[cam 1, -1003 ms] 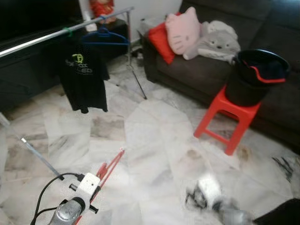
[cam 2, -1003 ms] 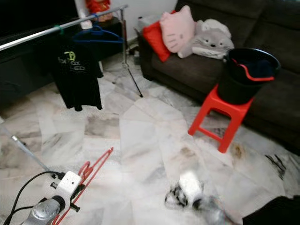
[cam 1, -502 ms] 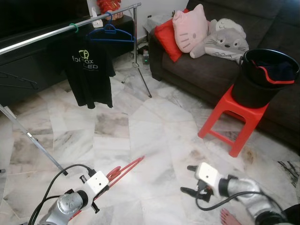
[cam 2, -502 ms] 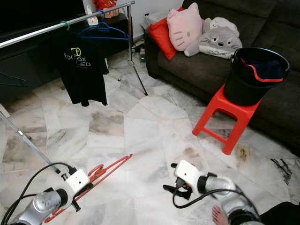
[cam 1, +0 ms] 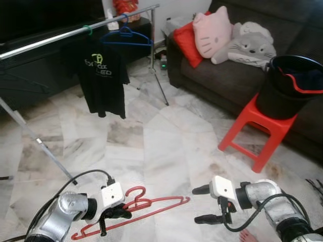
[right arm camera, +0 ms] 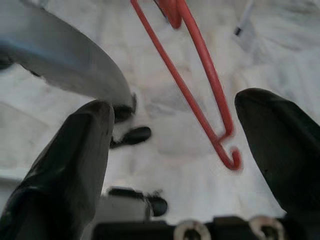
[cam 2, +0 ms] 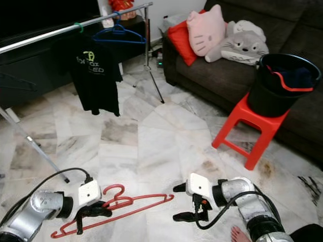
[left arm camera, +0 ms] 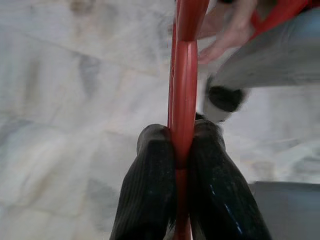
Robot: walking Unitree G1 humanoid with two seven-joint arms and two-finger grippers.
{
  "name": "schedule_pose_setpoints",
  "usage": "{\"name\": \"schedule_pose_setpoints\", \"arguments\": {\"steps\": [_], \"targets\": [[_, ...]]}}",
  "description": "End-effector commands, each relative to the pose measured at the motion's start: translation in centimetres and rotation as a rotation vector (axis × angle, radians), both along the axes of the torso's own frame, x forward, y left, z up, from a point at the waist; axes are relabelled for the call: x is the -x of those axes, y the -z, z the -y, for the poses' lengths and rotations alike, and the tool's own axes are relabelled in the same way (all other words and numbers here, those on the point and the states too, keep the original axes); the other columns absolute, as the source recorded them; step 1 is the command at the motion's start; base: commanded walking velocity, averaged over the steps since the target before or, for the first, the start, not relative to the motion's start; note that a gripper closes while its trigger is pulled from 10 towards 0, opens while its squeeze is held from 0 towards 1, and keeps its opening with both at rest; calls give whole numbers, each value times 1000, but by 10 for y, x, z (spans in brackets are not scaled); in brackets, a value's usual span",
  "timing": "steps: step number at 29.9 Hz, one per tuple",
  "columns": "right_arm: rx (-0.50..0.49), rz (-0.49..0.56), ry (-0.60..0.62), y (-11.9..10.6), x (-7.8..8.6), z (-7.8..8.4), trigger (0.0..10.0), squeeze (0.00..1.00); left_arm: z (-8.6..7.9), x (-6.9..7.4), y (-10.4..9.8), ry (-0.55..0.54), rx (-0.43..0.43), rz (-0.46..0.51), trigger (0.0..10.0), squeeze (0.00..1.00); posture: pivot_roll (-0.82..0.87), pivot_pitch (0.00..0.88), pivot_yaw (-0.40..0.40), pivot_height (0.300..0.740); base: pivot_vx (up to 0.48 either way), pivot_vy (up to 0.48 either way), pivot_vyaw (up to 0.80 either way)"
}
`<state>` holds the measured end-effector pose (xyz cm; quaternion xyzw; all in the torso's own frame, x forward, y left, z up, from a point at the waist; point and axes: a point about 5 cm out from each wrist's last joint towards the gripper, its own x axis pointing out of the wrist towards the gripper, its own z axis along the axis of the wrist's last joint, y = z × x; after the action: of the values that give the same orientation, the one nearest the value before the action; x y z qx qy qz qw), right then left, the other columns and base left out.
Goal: Hang hanger
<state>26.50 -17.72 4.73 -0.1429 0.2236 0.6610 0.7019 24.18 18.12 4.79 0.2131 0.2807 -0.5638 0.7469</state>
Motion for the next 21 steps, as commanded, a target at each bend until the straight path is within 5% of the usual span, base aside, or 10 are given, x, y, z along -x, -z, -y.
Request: {"name": "schedule_pose_setpoints", "arguments": {"steps": [1,3,4,5,6,7,11,12,21], "targets": [[-70,-8,-37,-13,-6,-8,10000,0,5,4,-6,47,22,-34,10000,0,10,0,-15,740,0,0,0],[-116,-53,-71,-17,-4,-13,10000,0,9,2,-13,44,46,-45,10000,0,15,0,-16,740,0,0,0],[-130,-68,-83,-19,-5,-14,10000,427,10,1,-15,46,55,-47,10000,0,15,0,-17,740,0,0,0],[-137,-75,-91,-20,-5,-15,10000,635,11,1,-17,54,54,-50,10000,0,14,0,-17,740,0,0,0],[-141,-80,-96,-20,-5,-15,10000,635,12,1,-18,61,53,-52,10000,0,14,0,-17,740,0,0,0],[-130,-74,-100,-21,-6,-15,10000,894,13,1,-20,73,52,-56,10000,0,13,0,-17,740,0,0,0],[-80,-48,-103,-20,-11,-14,10000,824,19,3,-27,118,52,-79,10000,0,13,0,-18,740,0,0,0],[-67,-44,-99,-19,-13,-15,10000,0,21,4,-29,129,55,-84,10000,0,13,0,-18,740,0,0,0],[-8,-51,-125,-10,-15,-26,10000,0,30,11,-40,206,56,-122,10000,0,29,0,-25,740,0,0,0]]}}
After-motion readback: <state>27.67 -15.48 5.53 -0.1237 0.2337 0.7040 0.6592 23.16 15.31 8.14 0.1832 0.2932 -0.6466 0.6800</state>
